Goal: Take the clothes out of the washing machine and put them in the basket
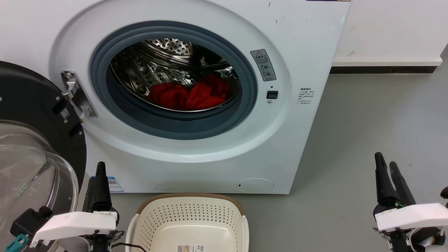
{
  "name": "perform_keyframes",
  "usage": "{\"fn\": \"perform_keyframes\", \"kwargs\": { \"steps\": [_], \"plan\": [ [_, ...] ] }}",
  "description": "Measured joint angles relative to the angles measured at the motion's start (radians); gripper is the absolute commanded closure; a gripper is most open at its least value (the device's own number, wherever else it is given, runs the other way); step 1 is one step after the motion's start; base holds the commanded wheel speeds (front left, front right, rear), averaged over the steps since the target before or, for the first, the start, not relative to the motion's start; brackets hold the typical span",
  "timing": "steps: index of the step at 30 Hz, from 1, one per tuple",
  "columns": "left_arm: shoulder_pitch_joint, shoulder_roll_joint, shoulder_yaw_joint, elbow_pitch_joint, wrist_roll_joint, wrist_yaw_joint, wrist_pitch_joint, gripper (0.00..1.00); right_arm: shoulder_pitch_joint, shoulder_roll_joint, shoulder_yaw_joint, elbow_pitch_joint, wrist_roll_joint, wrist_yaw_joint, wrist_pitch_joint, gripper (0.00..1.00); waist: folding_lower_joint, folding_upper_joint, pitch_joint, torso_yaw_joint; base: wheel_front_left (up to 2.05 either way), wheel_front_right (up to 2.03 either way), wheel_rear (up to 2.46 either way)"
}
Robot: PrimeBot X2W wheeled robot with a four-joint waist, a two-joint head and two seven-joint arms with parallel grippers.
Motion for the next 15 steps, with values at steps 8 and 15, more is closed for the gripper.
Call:
{"fn": "perform_keyframes", "kwargs": {
  "steps": [8,15],
  "plan": [
    [0.022,0.000,-0.008,-0.028,0.054,-0.033,-0.027,0.00,0.000,0.000,0.024,-0.052,-0.188,0.000,-0.026,0.00,0.0000,0.0000,0.000,0.001,0.00,0.00,0.00],
    [0.036,0.001,0.003,-0.045,0.160,-0.061,-0.047,0.00,0.003,-0.001,0.026,-0.096,-0.313,0.000,-0.050,0.00,0.0000,0.0000,0.002,0.003,0.00,0.00,0.00]
  ]
}}
